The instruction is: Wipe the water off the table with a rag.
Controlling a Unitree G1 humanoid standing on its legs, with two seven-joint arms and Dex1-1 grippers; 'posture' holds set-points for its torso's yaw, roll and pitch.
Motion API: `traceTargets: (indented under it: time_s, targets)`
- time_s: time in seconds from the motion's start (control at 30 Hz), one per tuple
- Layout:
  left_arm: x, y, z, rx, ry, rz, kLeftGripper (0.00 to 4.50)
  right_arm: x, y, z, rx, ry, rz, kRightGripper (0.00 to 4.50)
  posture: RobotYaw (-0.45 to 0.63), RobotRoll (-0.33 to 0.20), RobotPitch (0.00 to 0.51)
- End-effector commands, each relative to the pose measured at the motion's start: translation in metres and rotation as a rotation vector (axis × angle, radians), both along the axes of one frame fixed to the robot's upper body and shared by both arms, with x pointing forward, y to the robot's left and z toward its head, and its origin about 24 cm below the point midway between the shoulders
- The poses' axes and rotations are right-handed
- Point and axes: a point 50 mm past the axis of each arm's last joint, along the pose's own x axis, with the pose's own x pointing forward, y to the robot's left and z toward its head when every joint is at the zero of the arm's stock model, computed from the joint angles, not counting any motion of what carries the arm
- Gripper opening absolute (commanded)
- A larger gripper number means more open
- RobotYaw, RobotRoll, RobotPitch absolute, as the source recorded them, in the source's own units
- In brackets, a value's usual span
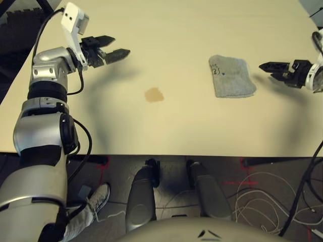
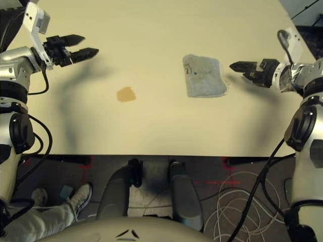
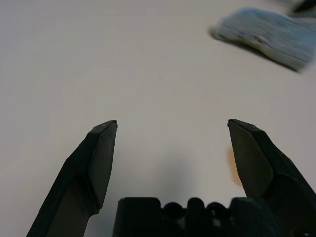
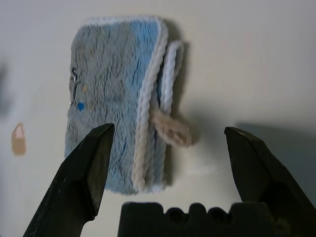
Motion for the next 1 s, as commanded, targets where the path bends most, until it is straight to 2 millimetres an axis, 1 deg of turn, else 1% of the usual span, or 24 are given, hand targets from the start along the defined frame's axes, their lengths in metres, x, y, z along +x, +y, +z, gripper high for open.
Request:
traceTargets:
  time_s: [0.03, 0.17, 0.27, 0.43, 0.53, 0.67, 0.77, 0.87, 1.0]
  targets:
    - [-0.008, 0.006, 0.0, 0.105, 0.079, -0.07, 4.5, -0.007, -0.002, -0.006, 0.015, 0.065, 0.02, 4.47, -0.13, 0.0, 0.292]
    - [-0.016, 0.015, 0.0, 0.216, 0.13, -0.099, 4.5, -0.008, 0.005, -0.015, 0.056, 0.115, 0.062, 4.47, -0.13, 0.0, 0.291]
    - [-0.02, 0.023, 0.007, 0.269, 0.149, -0.094, 4.5, -0.007, 0.013, -0.021, 0.084, 0.142, 0.088, 4.47, -0.13, 0.0, 0.291]
    - [-0.022, 0.026, 0.018, 0.299, 0.135, -0.079, 4.5, -0.002, 0.028, -0.026, 0.135, 0.153, 0.124, 4.47, -0.12, 0.0, 0.292]
    - [-0.022, 0.026, 0.02, 0.303, 0.132, -0.079, 4.5, 0.003, 0.04, -0.024, 0.178, 0.144, 0.147, 4.47, -0.12, 0.0, 0.293]
    - [-0.021, 0.024, 0.018, 0.304, 0.138, -0.088, 4.5, 0.01, 0.054, -0.021, 0.21, 0.13, 0.173, 4.47, -0.13, 0.0, 0.296]
    - [-0.021, 0.022, 0.012, 0.305, 0.159, -0.099, 4.5, 0.017, 0.065, -0.02, 0.212, 0.102, 0.175, 4.47, -0.13, 0.0, 0.296]
    - [-0.024, 0.023, 0.005, 0.325, 0.194, -0.107, 4.5, 0.024, 0.068, -0.02, 0.176, 0.052, 0.123, 4.47, -0.13, 0.0, 0.297]
    - [-0.028, 0.026, 0.001, 0.347, 0.217, -0.114, 4.5, 0.032, 0.07, -0.018, 0.16, -0.004, 0.063, 4.47, -0.13, 0.0, 0.296]
